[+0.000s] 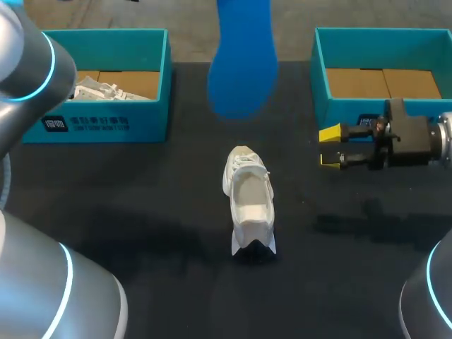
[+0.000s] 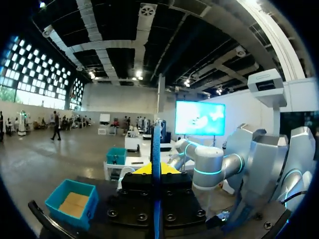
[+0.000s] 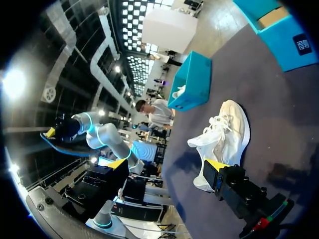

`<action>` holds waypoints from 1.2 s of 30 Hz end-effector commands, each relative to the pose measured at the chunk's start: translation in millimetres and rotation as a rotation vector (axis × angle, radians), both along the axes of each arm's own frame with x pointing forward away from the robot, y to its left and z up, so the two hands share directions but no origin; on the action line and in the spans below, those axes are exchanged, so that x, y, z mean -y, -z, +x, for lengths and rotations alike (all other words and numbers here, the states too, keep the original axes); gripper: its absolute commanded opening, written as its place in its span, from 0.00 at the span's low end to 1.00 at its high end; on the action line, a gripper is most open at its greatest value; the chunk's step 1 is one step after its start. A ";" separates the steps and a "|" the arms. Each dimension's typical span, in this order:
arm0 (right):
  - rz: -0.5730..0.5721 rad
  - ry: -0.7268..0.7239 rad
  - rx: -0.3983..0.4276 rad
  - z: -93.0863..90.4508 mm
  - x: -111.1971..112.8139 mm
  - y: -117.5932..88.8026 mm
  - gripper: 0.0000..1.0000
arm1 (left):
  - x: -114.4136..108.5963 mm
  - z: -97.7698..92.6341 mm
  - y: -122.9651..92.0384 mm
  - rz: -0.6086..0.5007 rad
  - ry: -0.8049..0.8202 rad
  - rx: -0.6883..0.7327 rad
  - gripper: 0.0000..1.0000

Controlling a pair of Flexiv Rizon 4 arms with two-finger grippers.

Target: Take the shoe out of the shoebox, open the shoe tongue, remove and reinsert the insole, then place the shoe into the shoebox

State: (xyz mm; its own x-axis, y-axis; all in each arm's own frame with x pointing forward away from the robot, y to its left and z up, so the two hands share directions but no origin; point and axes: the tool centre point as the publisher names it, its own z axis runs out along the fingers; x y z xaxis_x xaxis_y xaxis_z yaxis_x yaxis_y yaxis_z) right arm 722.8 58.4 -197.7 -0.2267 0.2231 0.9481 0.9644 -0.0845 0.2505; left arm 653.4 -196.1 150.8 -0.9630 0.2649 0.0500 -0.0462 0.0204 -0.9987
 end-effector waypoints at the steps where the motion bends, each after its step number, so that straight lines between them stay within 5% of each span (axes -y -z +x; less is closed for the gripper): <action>1: -0.002 0.001 -0.001 0.6 -1.5 0.5 1.00 | -0.4 4.0 -2.6 -0.067 0.026 0.297 0.00; 4: -0.002 0.001 -0.001 0.6 -1.5 0.5 1.00 | 0.5 2.2 -2.1 -0.061 0.018 0.398 0.00; 24: -0.002 0.001 -0.001 0.6 -1.5 0.5 1.00 | 0.5 2.2 -2.1 -0.061 0.018 0.398 0.00; 36: -0.002 0.001 -0.001 0.6 -1.5 0.5 1.00 | -23.3 -1.7 33.6 -0.178 0.100 0.854 0.00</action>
